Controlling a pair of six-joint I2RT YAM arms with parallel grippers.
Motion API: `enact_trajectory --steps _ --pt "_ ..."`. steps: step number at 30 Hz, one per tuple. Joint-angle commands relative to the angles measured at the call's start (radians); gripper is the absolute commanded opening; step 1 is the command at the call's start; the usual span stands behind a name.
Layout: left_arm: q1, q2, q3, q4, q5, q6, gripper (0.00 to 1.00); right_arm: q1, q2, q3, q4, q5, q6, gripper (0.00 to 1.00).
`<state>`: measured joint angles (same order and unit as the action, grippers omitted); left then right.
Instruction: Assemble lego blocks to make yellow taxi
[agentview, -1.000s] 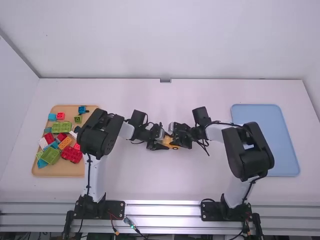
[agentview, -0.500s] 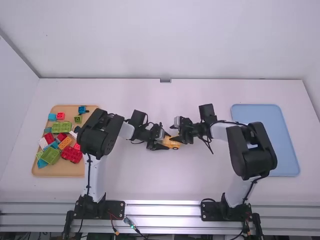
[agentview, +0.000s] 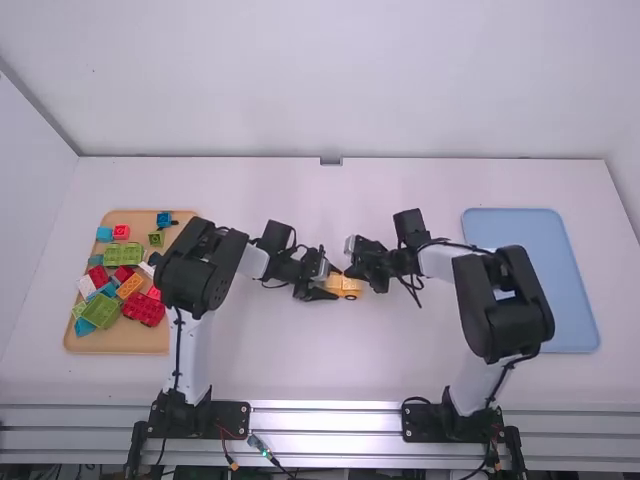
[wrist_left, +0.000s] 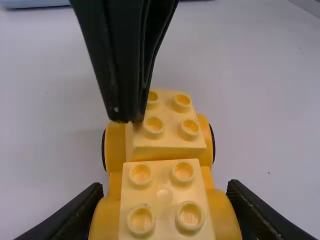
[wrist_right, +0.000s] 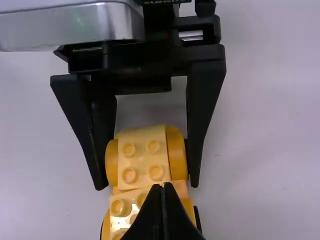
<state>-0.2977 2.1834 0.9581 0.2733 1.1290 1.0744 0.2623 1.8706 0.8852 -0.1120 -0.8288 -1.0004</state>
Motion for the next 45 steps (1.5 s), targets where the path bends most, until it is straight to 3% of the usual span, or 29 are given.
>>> enact_trajectory --steps 1,11,15,17,21,25,30,34,40,45 --pt "-0.005 0.022 -0.016 -0.005 -0.098 0.041 0.36 0.005 0.005 -0.008 -0.016 0.086 0.008 0.0" --pt "-0.005 0.022 -0.016 -0.003 -0.098 0.041 0.36 -0.004 0.005 -0.007 0.104 -0.063 0.021 0.0" --pt "-0.005 0.022 -0.016 -0.003 -0.099 0.041 0.36 -0.039 0.005 -0.007 0.202 -0.172 0.066 0.29" --pt "-0.005 0.021 -0.016 -0.003 -0.099 0.042 0.36 -0.059 0.002 -0.007 0.215 -0.234 0.064 0.54" --pt "-0.005 0.021 -0.016 -0.003 -0.101 0.041 0.36 -0.092 -0.002 -0.008 0.114 -0.241 -0.01 0.63" --pt "-0.005 0.022 -0.016 -0.003 -0.102 0.042 0.36 -0.109 -0.003 -0.008 -0.068 -0.241 -0.242 0.64" --pt "-0.004 0.021 -0.016 0.018 -0.101 0.021 0.36 -0.133 0.002 -0.012 -0.138 -0.203 -0.287 0.63" --pt "-0.01 0.022 -0.016 0.077 -0.101 -0.093 0.36 -0.113 0.007 -0.046 -0.045 -0.13 -0.256 0.56" --pt "-0.01 0.022 -0.016 0.075 -0.101 -0.114 0.36 -0.07 0.007 -0.115 0.164 -0.039 -0.113 0.56" --pt "-0.01 0.021 -0.016 0.076 -0.101 -0.113 0.36 -0.072 0.007 -0.127 0.19 -0.038 -0.103 0.56"
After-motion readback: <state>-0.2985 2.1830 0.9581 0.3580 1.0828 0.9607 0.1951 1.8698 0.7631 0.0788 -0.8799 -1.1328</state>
